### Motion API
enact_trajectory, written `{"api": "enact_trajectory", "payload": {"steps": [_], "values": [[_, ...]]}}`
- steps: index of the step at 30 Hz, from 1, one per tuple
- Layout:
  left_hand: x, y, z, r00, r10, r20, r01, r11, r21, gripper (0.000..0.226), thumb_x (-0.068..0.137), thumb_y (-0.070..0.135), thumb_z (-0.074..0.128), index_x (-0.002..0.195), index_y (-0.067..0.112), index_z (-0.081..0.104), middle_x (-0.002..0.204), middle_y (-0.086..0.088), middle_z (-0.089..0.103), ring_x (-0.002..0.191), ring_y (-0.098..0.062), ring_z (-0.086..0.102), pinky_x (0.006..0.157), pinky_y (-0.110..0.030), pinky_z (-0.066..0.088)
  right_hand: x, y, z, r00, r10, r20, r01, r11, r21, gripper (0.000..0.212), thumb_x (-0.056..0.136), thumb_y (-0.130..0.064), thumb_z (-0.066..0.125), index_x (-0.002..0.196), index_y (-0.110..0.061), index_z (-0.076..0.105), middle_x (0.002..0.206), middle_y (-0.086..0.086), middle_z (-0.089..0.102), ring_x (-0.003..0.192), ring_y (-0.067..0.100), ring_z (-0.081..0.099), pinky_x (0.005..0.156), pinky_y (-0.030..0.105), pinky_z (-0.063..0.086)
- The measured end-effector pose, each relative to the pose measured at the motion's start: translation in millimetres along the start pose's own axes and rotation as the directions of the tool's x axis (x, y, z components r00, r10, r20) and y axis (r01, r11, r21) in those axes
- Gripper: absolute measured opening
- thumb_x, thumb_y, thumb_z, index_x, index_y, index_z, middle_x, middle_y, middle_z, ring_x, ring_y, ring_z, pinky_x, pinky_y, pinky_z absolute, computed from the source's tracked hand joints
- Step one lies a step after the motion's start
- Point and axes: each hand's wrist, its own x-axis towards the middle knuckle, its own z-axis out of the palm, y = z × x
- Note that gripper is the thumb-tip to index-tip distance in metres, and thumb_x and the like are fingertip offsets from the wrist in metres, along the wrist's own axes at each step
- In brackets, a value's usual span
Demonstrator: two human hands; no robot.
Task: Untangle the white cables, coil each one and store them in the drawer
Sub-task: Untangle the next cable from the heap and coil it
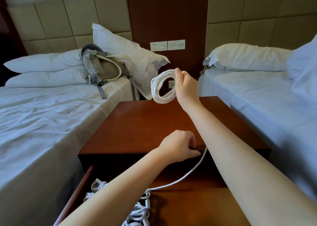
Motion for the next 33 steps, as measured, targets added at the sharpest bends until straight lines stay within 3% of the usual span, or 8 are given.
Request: {"api": "enact_trajectory", "payload": {"steps": [3,7,14,18,21,24,29,33], "values": [[-2,0,8,0.998,-0.022,-0.063,0.024,0.999,0.028,0.031,0.081,0.045,0.067,0.093,0.020,0.053,0.075,0.008,0.052,0.069,-0.011,0.053,0.051,-0.020,0.036,-4,-12,-7,0.999,-0.031,0.006,0.031,0.999,-0.032,0.041,0.102,-0.038,0.032,0.078,-0.012,0.053,0.062,-0.008,0.050,0.060,0.009,0.051,0.054,0.025,0.040],[-5,6,14,0.996,0.006,-0.091,-0.005,1.000,0.015,0.048,0.079,0.052,0.066,0.116,0.022,0.058,0.079,0.009,0.052,0.063,-0.007,0.047,0.049,-0.019,0.032,-9,-31,-19,0.998,-0.064,0.018,0.065,0.997,-0.046,0.041,0.102,-0.038,0.032,0.068,-0.021,0.046,0.060,-0.008,0.049,0.057,0.007,0.048,0.052,0.022,0.036],[-7,19,14,0.983,-0.087,-0.160,0.076,0.994,-0.075,0.007,0.085,0.023,0.064,0.086,0.016,0.062,0.084,0.004,0.059,0.070,-0.012,0.055,0.054,-0.019,0.040,-13,-61,-46,0.991,-0.135,0.021,0.137,0.984,-0.113,0.038,0.102,-0.038,0.033,0.066,-0.029,0.040,0.059,-0.010,0.046,0.055,0.006,0.045,0.050,0.021,0.030],[-16,20,3,0.963,-0.153,-0.220,0.125,0.983,-0.133,0.009,0.083,0.017,0.063,0.079,0.017,0.056,0.081,0.003,0.057,0.067,-0.010,0.052,0.053,-0.017,0.040,-17,-63,-71,0.976,-0.216,0.028,0.216,0.946,-0.243,0.035,0.102,-0.039,0.033,0.070,-0.026,0.041,0.058,-0.011,0.044,0.055,0.007,0.045,0.051,0.026,0.033],[-19,21,-12,0.873,-0.140,-0.467,0.061,0.982,-0.180,0.012,0.083,0.014,0.063,0.075,0.017,0.055,0.078,0.004,0.054,0.072,-0.013,0.052,0.057,-0.013,0.039,-15,-63,-89,0.962,-0.274,0.007,0.260,0.901,-0.348,0.036,0.101,-0.039,0.033,0.079,-0.016,0.049,0.058,-0.008,0.045,0.059,0.016,0.052,0.052,0.030,0.039],[-21,27,-40,0.764,-0.165,-0.624,-0.020,0.960,-0.278,0.013,0.084,0.012,0.066,0.075,0.016,0.057,0.071,0.010,0.053,0.066,-0.003,0.050,0.055,-0.005,0.039,-9,-69,-108,0.965,-0.255,-0.056,0.219,0.908,-0.359,0.036,0.102,-0.038,0.032,0.078,-0.016,0.047,0.057,-0.007,0.043,0.060,0.018,0.048,0.053,0.030,0.033],[-5,33,-99,0.662,-0.141,-0.736,-0.052,0.971,-0.233,0.013,0.082,0.013,0.070,0.073,0.014,0.061,0.065,0.012,0.051,0.061,-0.004,0.047,0.054,-0.003,0.038,-3,-67,-118,0.964,-0.224,-0.142,0.161,0.920,-0.357,0.033,0.102,-0.037,0.031,0.083,-0.015,0.048,0.059,-0.008,0.045,0.064,0.019,0.051,0.056,0.033,0.039],[23,20,-120,0.619,-0.165,-0.768,0.026,0.982,-0.189,0.010,0.081,0.014,0.071,0.077,0.014,0.062,0.082,0.002,0.052,0.074,-0.009,0.044,0.054,-0.005,0.034,1,-46,-105,0.965,-0.170,-0.198,0.101,0.943,-0.317,0.039,0.102,-0.038,0.031,0.086,-0.011,0.053,0.062,-0.004,0.049,0.063,0.019,0.054,0.055,0.034,0.042]]}}
